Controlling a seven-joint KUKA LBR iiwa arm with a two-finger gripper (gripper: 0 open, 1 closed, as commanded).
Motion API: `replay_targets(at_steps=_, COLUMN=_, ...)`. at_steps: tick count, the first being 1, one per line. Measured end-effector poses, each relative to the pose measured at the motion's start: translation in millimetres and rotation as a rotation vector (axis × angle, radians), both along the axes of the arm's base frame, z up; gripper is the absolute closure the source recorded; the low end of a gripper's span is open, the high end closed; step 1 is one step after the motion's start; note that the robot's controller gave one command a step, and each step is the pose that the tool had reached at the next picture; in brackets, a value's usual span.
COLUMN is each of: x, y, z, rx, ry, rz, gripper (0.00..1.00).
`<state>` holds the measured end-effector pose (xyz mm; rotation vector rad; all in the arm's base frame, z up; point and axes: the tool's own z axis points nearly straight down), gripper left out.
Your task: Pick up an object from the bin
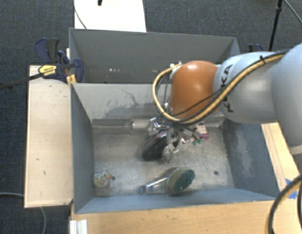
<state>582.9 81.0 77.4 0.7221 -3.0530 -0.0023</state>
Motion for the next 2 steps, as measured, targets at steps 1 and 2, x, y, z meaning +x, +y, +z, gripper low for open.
replay_targets(at_steps=1, x=1.6, y=1.1, z=3.1, rx=0.002, ry=-0.006, rz=-0.007, gripper=1.0)
replay_targets(at_steps=2, x=-20.9, y=-6.8, z=145.2, rx=0.001, ry=-0.014, rz=0.189, gripper=1.0)
